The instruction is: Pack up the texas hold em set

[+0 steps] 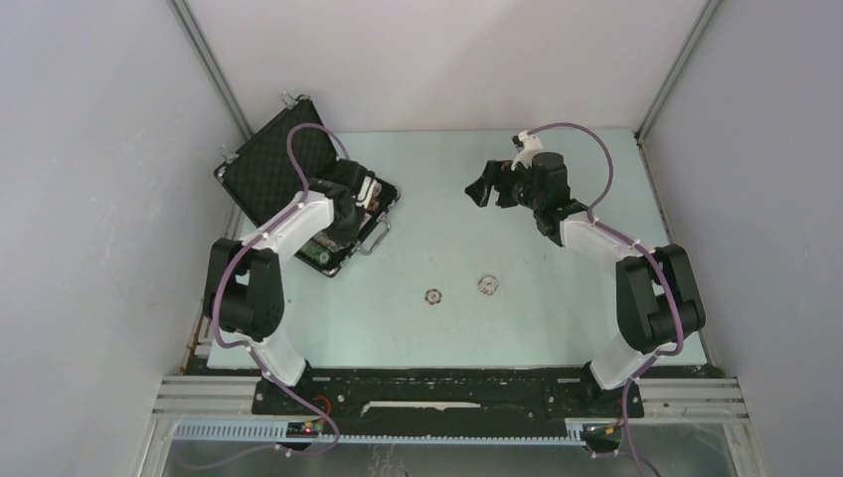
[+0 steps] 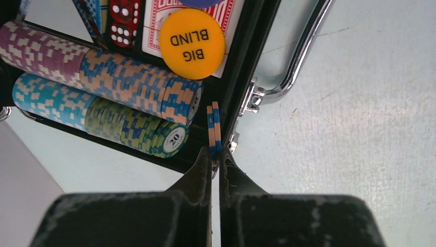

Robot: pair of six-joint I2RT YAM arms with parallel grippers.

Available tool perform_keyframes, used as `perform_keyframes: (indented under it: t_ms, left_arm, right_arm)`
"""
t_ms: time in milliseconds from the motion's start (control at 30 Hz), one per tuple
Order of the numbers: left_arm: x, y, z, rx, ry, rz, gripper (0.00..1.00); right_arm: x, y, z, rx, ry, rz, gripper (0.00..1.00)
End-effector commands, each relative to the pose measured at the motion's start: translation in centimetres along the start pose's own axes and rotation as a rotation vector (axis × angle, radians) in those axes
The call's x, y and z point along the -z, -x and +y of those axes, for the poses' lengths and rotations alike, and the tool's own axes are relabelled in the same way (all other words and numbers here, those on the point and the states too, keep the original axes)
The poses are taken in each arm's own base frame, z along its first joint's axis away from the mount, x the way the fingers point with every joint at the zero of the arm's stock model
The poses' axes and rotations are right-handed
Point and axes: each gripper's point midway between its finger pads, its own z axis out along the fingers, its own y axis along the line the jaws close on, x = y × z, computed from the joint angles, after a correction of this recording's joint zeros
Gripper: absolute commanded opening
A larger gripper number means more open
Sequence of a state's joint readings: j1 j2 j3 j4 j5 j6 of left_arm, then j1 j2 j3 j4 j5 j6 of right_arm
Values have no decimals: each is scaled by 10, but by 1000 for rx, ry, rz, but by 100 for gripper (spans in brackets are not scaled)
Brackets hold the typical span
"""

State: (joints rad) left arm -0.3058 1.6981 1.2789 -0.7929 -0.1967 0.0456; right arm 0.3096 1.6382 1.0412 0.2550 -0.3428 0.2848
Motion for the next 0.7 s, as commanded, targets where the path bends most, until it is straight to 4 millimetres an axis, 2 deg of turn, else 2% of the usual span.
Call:
perform_keyframes:
  t_ms: [0,167,333,467,533,667]
  left_arm:
    - [-3,3,-2,-24,3,-19,0]
    - [-9,3,10,-23,79,7,0]
    - [-18,3,14,-22,102,33,0]
    - [-17,4,21,-10,141,33,2]
    - [-15,2,28,-5,176,35,6]
    - [-10,5,31,6,190,10,24]
  right_arm:
    - [6,21,15,47,41,-66,100]
    - [6,20,16,46,41,-63,100]
    - [5,18,15,43,41,-59,100]
    - [5,19,16,41,47,-60,100]
    - [4,18,16,40,49,-58,100]
    - [2,17,18,25,67,-58,100]
